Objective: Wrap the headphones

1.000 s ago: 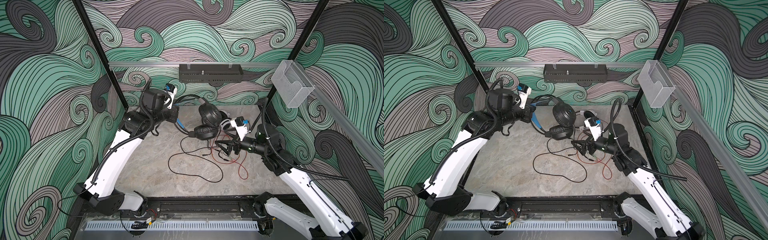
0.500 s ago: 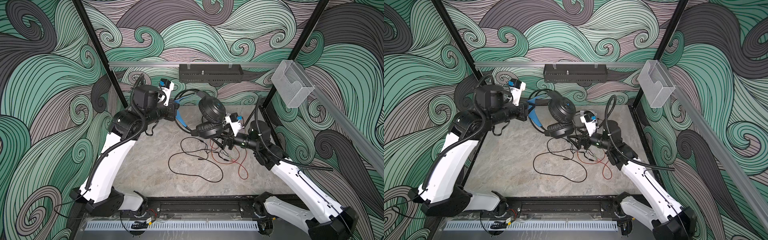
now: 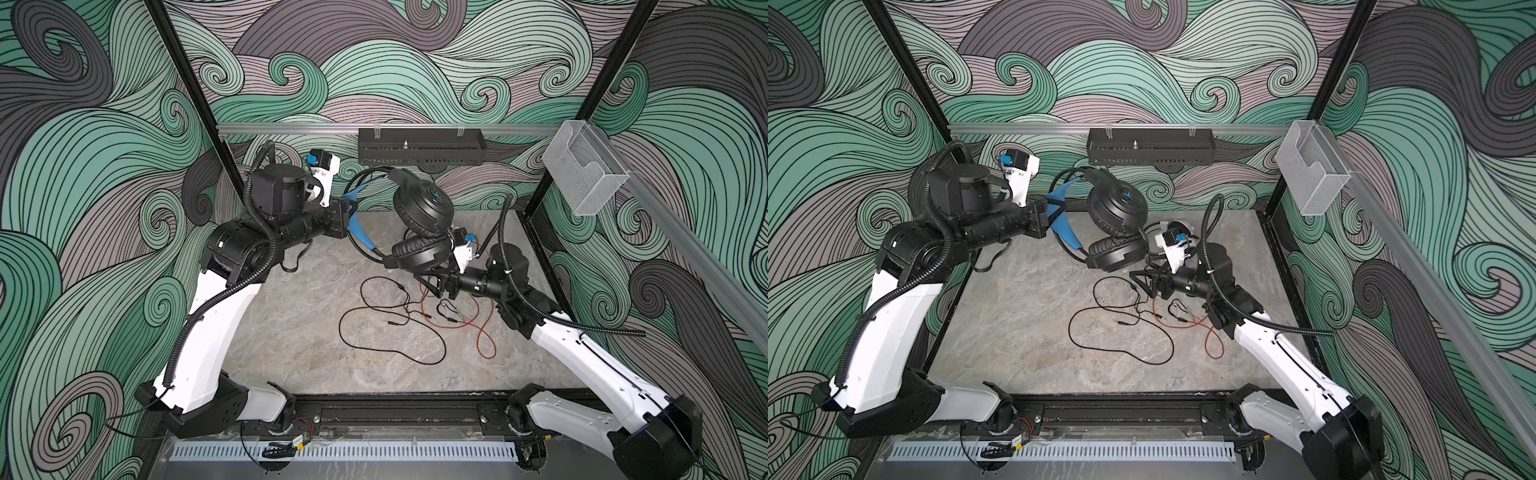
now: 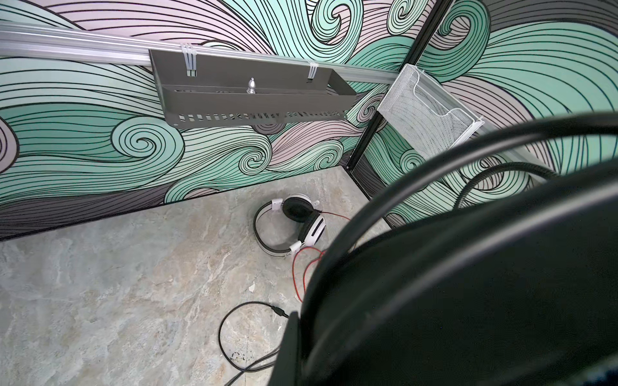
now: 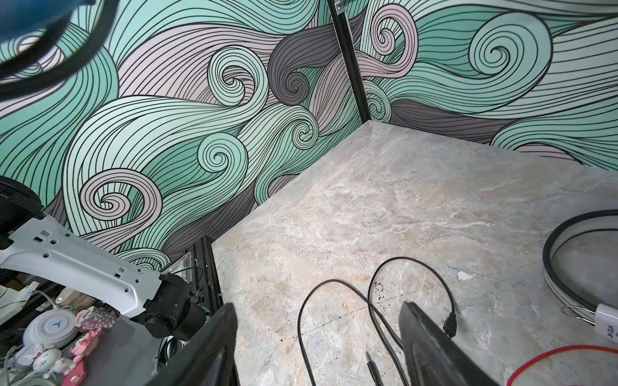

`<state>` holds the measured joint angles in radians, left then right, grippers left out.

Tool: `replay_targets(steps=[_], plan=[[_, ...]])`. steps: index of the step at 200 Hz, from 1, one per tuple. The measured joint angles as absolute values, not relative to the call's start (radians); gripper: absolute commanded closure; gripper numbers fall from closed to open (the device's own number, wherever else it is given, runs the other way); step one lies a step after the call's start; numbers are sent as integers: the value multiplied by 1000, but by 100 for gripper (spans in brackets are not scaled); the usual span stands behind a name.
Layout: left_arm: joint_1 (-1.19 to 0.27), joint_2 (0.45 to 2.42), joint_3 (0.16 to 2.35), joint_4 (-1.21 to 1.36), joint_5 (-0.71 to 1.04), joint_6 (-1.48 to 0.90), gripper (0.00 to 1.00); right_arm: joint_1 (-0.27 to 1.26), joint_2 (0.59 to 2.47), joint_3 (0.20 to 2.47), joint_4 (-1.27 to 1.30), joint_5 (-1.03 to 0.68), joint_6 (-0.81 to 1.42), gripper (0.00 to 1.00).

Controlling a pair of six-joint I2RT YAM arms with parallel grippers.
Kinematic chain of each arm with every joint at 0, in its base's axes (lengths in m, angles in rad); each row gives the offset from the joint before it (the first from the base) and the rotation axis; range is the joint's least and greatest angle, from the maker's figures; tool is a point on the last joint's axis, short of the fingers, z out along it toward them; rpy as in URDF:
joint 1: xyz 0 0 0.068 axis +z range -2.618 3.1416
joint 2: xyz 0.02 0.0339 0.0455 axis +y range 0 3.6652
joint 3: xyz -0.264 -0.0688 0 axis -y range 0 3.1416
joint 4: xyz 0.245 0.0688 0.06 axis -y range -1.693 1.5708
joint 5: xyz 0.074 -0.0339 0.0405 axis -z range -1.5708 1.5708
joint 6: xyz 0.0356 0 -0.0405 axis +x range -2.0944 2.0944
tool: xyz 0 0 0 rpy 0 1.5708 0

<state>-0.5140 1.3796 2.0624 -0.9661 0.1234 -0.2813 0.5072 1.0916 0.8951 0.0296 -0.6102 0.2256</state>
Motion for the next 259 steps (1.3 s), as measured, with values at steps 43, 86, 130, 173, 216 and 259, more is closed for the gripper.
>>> replay_targets(steps=[43, 86, 130, 173, 216, 259], plan=[[-514, 1377, 2091, -966, 142, -323, 100, 515, 1102, 876, 56, -612, 240, 32], [-507, 1377, 2107, -973, 147, -354, 100, 520, 1099, 875, 43, -627, 222, 57], [-449, 1377, 2110, -977, 152, -395, 100, 522, 1043, 854, -23, -623, 189, 90], [-355, 1349, 2050, -981, 154, -420, 100, 522, 965, 878, -197, -527, 102, 100], [-249, 1272, 1885, -987, 100, -419, 100, 522, 891, 989, -448, -289, -30, 100], [-218, 1217, 1698, -986, -24, -408, 100, 523, 861, 1091, -612, -118, -165, 100]])
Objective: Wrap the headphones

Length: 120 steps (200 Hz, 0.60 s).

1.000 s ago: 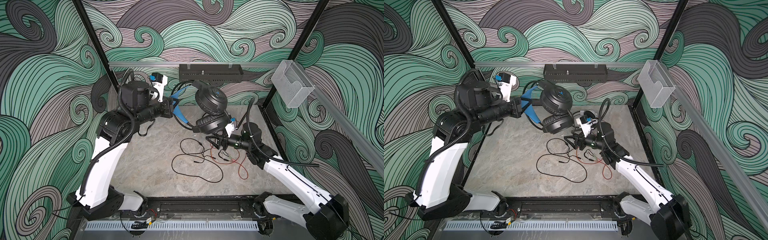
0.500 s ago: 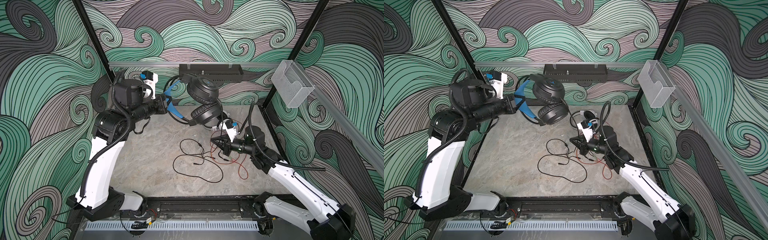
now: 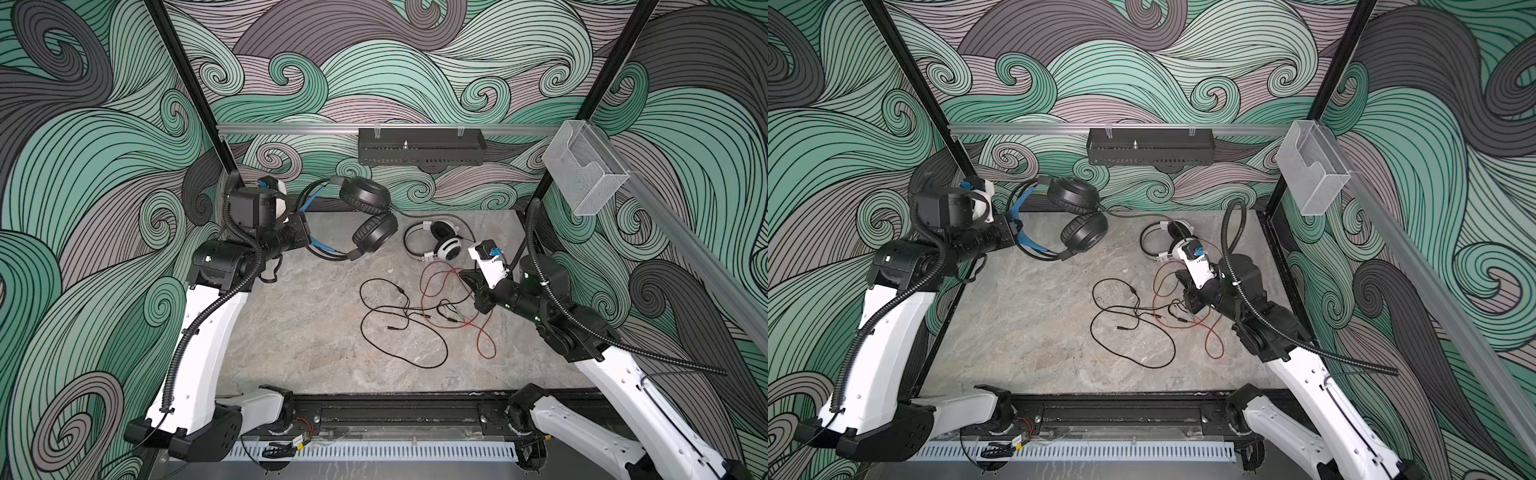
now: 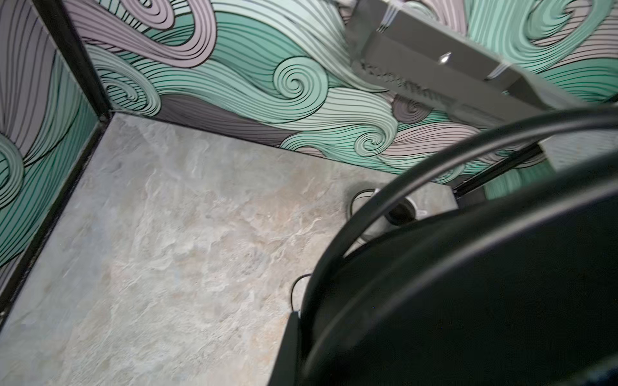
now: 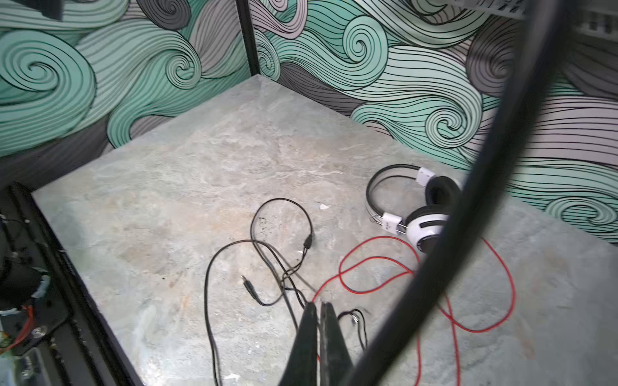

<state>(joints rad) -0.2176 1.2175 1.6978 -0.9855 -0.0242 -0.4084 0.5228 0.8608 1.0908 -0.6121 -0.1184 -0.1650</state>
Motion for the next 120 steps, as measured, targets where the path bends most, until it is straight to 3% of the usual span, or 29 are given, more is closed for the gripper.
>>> replay_targets(steps=[79, 120], plan=[[-152, 1176, 1460, -973, -160, -361, 100, 539, 892, 1266, -775, 72, -334, 100], [-184, 1168, 1423, -966, -157, -312, 100, 662, 935, 1371, -812, 157, -424, 100]])
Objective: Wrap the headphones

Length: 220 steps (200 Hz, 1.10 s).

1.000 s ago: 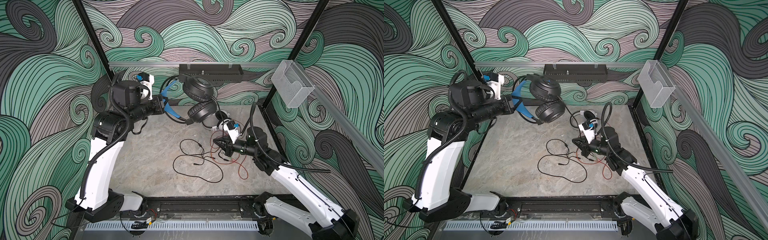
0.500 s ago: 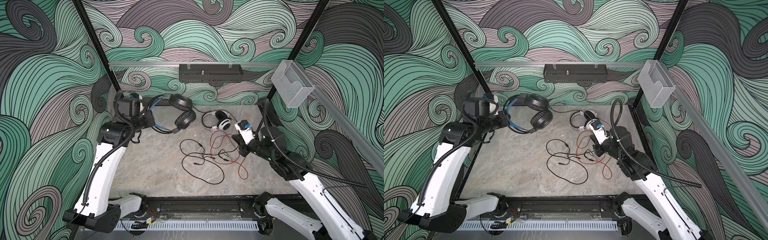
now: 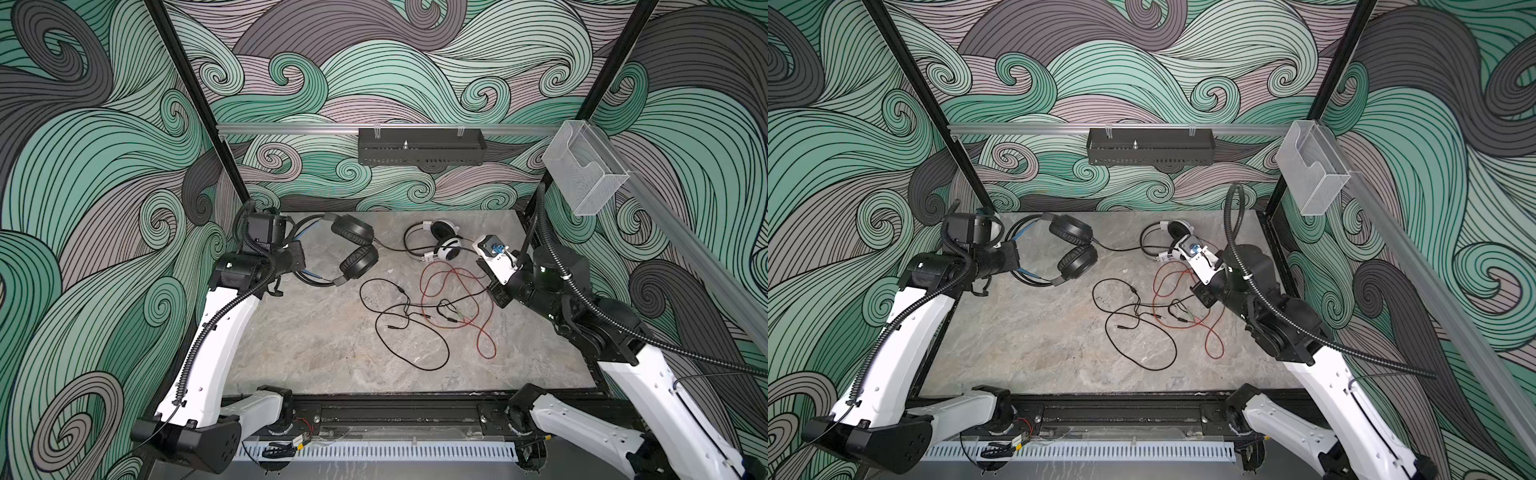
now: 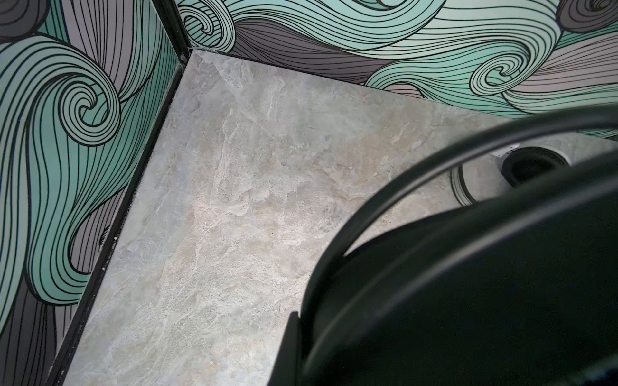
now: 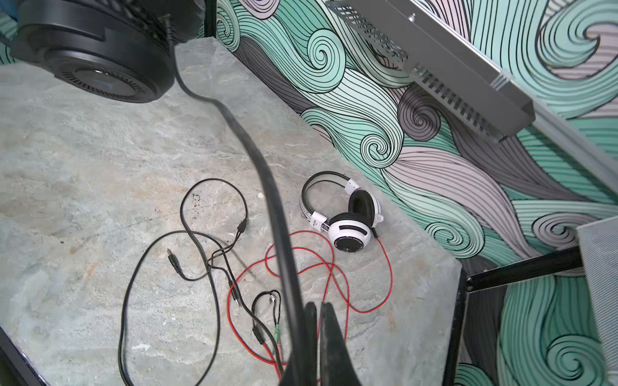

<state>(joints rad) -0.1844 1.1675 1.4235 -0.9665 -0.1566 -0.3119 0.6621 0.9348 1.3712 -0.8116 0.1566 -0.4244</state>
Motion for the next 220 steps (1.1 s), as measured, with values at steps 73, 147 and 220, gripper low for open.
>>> replay_targets(steps=[73, 147, 220], plan=[[-432, 1170, 1392, -965, -226, -181, 100, 1000, 1110, 1558, -842, 320, -600, 100], [-601, 1202, 1368, -914, -238, -130, 100, 1060, 1245, 1678, -901, 307, -624, 100], [-756, 1224, 1313, -789, -150, -39, 100, 1073, 1337, 1705, -943, 345, -625, 100]])
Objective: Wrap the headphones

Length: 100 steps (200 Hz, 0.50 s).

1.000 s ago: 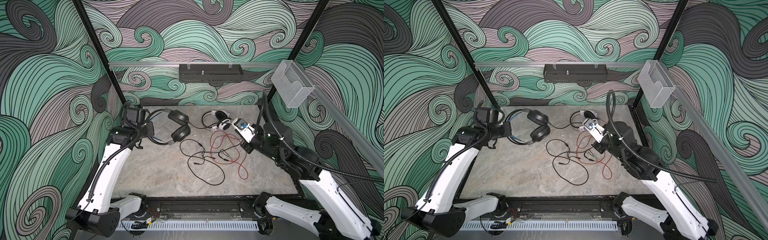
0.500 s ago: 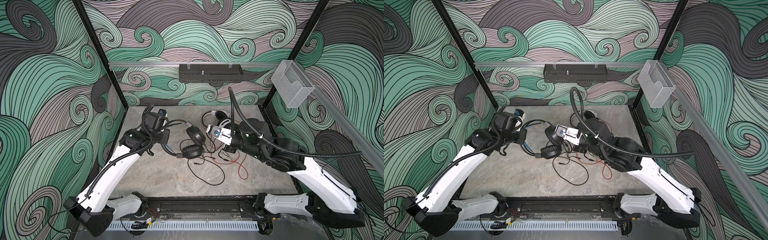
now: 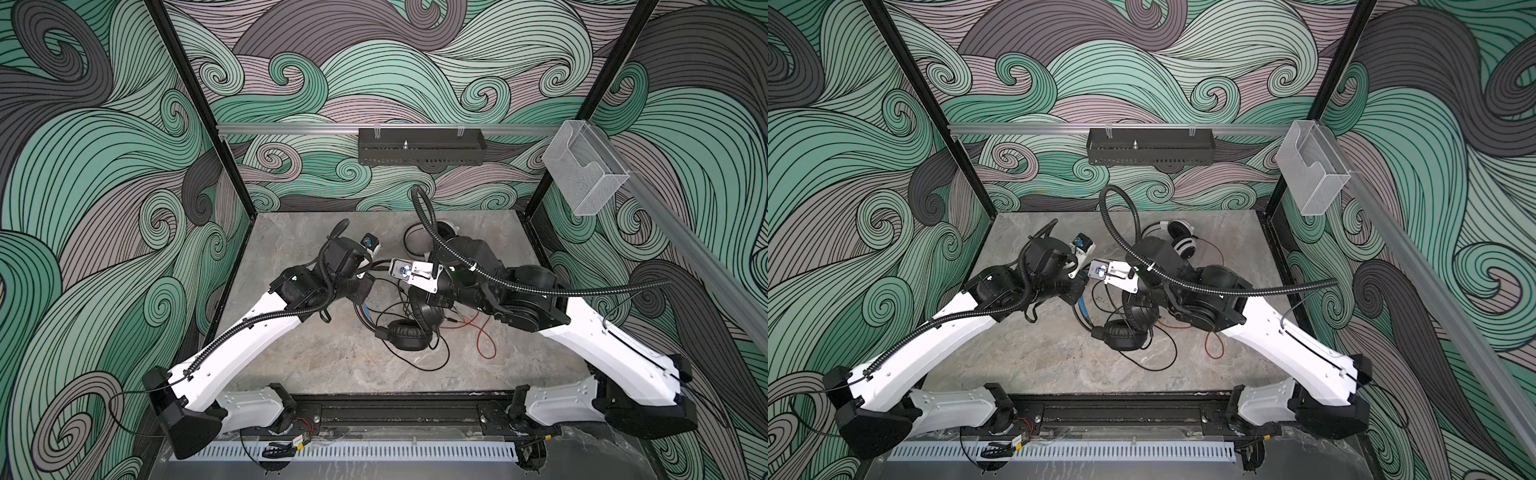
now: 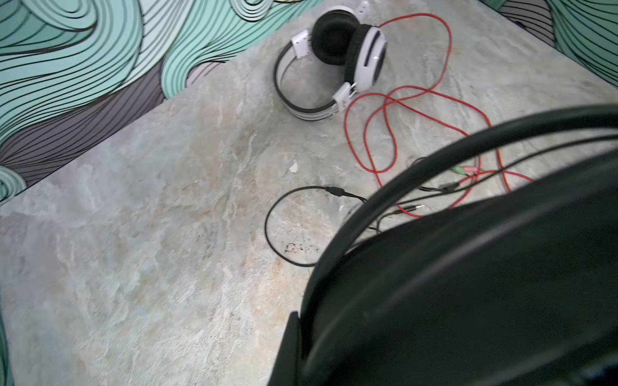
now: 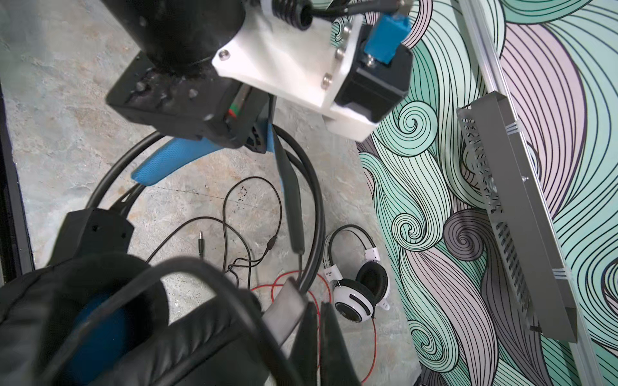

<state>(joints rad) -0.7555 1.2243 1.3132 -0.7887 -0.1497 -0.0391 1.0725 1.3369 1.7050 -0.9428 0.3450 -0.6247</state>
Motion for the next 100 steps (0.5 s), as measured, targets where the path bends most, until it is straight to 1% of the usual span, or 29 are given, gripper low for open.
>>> replay_targets(steps=[65, 100], plan=[[-765, 1177, 1267, -717, -47, -8, 100, 1033, 1345, 1703, -945, 378, -599, 99], [-768, 1153, 1260, -694, -6, -7, 100, 1004, 1344, 1678, -939, 395, -589, 93]])
